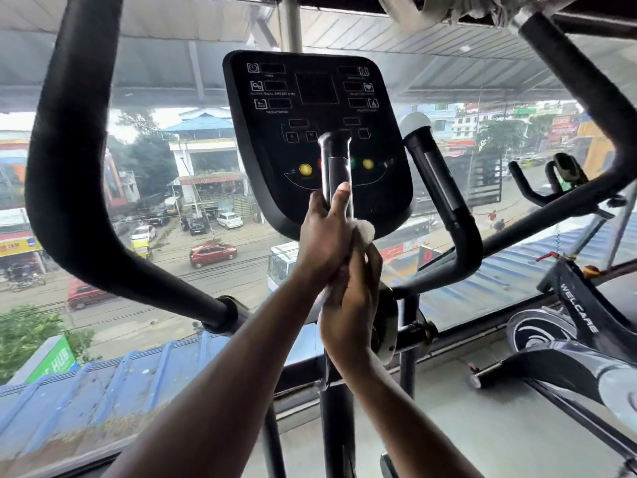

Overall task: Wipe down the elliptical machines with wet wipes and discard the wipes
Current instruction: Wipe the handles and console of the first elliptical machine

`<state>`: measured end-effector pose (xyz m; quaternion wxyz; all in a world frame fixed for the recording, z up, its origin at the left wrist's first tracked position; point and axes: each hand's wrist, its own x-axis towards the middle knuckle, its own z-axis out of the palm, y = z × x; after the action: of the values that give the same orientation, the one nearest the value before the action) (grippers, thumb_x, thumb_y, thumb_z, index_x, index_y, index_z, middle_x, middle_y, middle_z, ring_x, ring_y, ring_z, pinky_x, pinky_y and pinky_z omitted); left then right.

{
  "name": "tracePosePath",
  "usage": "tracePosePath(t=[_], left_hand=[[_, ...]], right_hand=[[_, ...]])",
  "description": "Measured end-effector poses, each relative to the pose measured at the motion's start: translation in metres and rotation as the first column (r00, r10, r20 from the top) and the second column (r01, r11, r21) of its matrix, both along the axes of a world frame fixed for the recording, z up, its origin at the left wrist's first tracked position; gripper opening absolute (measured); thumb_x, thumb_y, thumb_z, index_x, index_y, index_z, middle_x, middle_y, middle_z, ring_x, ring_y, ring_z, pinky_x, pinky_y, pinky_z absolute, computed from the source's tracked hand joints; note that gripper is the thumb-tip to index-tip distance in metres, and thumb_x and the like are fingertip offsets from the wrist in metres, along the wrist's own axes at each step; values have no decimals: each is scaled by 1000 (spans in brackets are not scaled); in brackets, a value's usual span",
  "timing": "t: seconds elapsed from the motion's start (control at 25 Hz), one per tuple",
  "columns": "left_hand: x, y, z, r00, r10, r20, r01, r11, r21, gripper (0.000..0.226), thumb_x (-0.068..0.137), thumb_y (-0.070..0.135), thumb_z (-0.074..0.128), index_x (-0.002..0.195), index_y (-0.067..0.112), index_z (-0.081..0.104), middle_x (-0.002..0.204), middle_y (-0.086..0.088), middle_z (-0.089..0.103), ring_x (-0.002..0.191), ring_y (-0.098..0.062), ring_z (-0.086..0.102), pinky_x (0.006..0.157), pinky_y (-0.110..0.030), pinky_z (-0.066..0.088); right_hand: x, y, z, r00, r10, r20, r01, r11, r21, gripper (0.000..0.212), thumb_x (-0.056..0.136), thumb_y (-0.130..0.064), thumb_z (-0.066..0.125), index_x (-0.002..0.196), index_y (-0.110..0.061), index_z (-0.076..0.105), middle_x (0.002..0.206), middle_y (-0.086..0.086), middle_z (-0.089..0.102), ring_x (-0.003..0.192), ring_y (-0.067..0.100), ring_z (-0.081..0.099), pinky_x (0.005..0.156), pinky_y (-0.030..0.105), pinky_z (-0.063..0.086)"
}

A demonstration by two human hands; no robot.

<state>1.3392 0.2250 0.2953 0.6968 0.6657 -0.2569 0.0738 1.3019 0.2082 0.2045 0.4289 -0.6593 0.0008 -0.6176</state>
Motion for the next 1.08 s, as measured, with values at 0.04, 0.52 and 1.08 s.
tracePosePath(t=[0.04, 0.52, 1.08], left_hand=[[-2, 1, -2, 1000, -6, -9, 6, 1000, -7, 35, 94, 58, 47, 99, 25, 58, 96, -5, 67, 87, -19, 65, 87, -42, 53], [-15, 4, -8, 994, -23, -103, 23, 1000, 3, 47, 97, 46, 48, 115, 4, 59, 93, -25, 68, 60, -15, 62, 48, -17, 50], [-16, 6, -31, 999, 37, -36, -38, 999, -10, 45, 87, 55, 57, 78, 13, 68, 69, -9, 61, 62, -20, 58, 64, -31, 48]], right_hand=[[-3, 1, -6, 998, 66, -12, -64, 995, 76, 50, 101, -32, 35, 141, -2, 44, 136, 14, 52, 130, 27, 48, 106, 42, 42], [-21, 7, -44, 984, 176, -29, -170, 975, 142, 54, 96, -22, 46, 143, 2, 38, 142, 15, 45, 135, 11, 41, 110, 27, 37], [14, 30, -113, 782, 541, -310, -425, 827, 369, 83, 85, -18, 52, 153, -9, 6, 156, 1, 13, 140, 2, 14, 117, 19, 16]])
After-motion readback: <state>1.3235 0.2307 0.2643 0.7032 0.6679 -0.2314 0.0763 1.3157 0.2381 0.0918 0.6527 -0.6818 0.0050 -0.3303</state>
